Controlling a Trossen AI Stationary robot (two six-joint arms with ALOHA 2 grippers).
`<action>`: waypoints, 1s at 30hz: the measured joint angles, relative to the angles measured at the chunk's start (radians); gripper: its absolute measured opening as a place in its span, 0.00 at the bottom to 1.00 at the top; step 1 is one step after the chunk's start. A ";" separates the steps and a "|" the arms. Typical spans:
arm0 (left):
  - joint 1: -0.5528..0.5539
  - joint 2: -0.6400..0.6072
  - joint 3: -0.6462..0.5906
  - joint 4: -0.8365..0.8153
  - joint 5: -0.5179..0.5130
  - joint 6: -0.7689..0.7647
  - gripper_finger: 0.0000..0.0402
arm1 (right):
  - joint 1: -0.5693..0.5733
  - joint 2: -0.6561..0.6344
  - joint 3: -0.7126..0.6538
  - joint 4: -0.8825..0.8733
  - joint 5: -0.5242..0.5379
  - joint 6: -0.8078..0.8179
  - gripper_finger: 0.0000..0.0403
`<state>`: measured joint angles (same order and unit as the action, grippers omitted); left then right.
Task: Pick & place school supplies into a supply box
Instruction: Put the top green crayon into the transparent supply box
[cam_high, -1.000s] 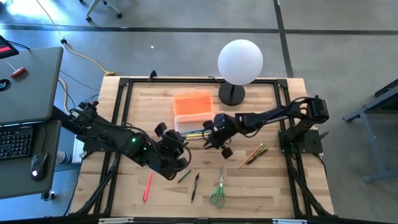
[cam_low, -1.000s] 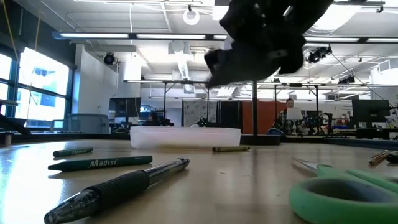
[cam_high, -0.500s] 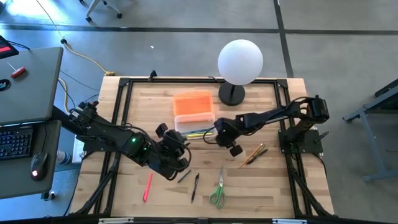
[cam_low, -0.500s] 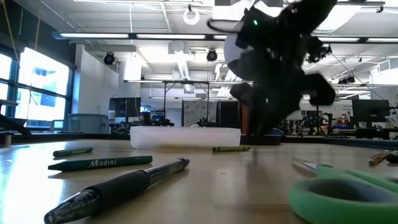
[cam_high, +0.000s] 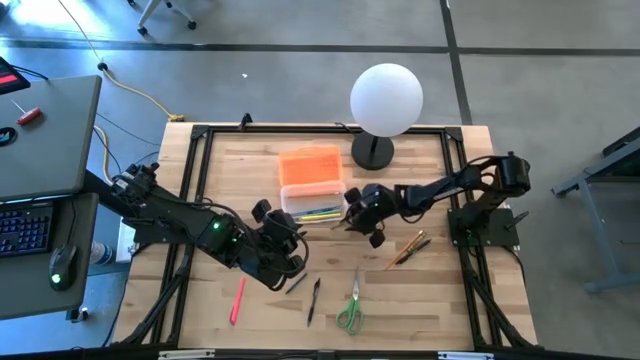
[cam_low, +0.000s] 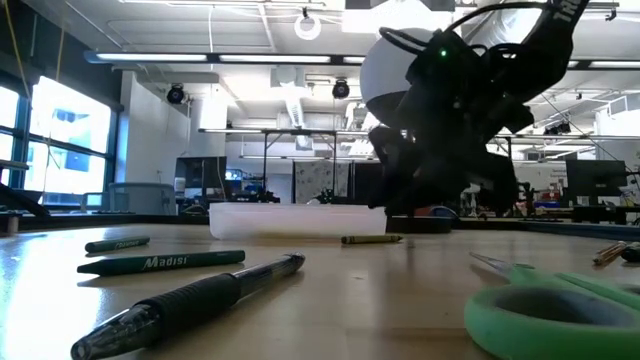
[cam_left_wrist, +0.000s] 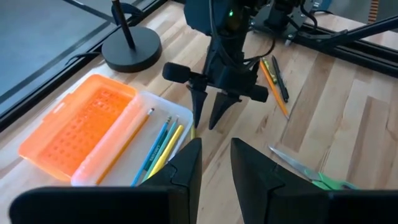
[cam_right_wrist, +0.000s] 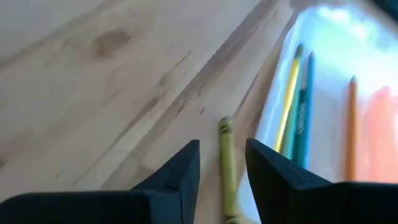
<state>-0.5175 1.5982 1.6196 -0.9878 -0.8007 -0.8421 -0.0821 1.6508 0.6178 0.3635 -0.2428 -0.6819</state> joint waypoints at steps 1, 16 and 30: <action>0.000 0.000 0.000 0.000 -0.001 0.000 0.29 | -0.002 0.000 0.000 0.003 -0.019 0.001 0.27; 0.000 0.000 0.000 0.001 -0.004 0.001 0.29 | -0.015 0.000 0.000 -0.049 0.038 0.019 0.22; 0.000 0.000 0.000 0.001 -0.004 0.003 0.29 | -0.109 0.000 0.000 -0.061 -0.078 0.006 0.21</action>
<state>-0.5175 1.5986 1.6196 -0.9868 -0.8047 -0.8387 -0.1908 1.6506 0.6178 0.3030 -0.3213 -0.6755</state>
